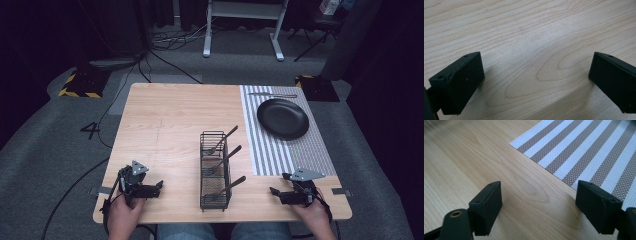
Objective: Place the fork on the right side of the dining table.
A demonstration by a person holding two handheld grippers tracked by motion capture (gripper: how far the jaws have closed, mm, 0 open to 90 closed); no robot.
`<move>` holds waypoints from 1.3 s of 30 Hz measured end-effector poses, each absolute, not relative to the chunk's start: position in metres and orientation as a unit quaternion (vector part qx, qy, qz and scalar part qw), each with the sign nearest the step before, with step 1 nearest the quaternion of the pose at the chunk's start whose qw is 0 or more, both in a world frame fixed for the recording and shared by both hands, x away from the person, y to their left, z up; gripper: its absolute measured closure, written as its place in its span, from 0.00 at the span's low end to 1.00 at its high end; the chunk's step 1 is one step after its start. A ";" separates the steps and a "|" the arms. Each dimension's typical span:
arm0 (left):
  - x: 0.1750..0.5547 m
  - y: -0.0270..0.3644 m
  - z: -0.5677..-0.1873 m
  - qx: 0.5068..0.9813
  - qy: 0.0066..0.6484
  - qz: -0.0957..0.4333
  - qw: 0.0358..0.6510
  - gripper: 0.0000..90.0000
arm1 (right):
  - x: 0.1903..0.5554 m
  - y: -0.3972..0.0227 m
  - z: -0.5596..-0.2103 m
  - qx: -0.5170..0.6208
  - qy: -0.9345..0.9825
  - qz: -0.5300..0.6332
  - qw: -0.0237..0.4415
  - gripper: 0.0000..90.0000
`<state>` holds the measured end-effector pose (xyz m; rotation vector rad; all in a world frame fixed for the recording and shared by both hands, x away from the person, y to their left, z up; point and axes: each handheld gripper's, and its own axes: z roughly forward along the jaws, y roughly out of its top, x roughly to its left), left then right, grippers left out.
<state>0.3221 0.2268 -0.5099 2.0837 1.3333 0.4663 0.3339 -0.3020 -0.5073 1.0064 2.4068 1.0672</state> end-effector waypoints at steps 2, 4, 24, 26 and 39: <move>0.322 0.227 -0.510 0.788 0.504 0.176 0.307 0.00 | 0.334 -0.302 -0.507 0.358 0.839 0.375 0.164 0.28; 0.322 0.227 -0.510 0.788 0.504 0.176 0.307 0.00 | 0.334 -0.303 -0.507 0.361 0.837 0.376 0.166 0.31; 0.323 0.227 -0.510 0.788 0.504 0.177 0.307 0.00 | 0.324 -0.298 -0.480 0.372 0.836 0.385 0.119 0.53; 0.323 0.227 -0.510 0.788 0.504 0.177 0.307 0.00 | 0.322 -0.296 -0.476 0.368 0.838 0.386 0.121 0.53; 0.323 0.227 -0.510 0.788 0.503 0.177 0.307 0.00 | 0.314 -0.283 -0.441 0.343 0.842 0.400 0.117 0.55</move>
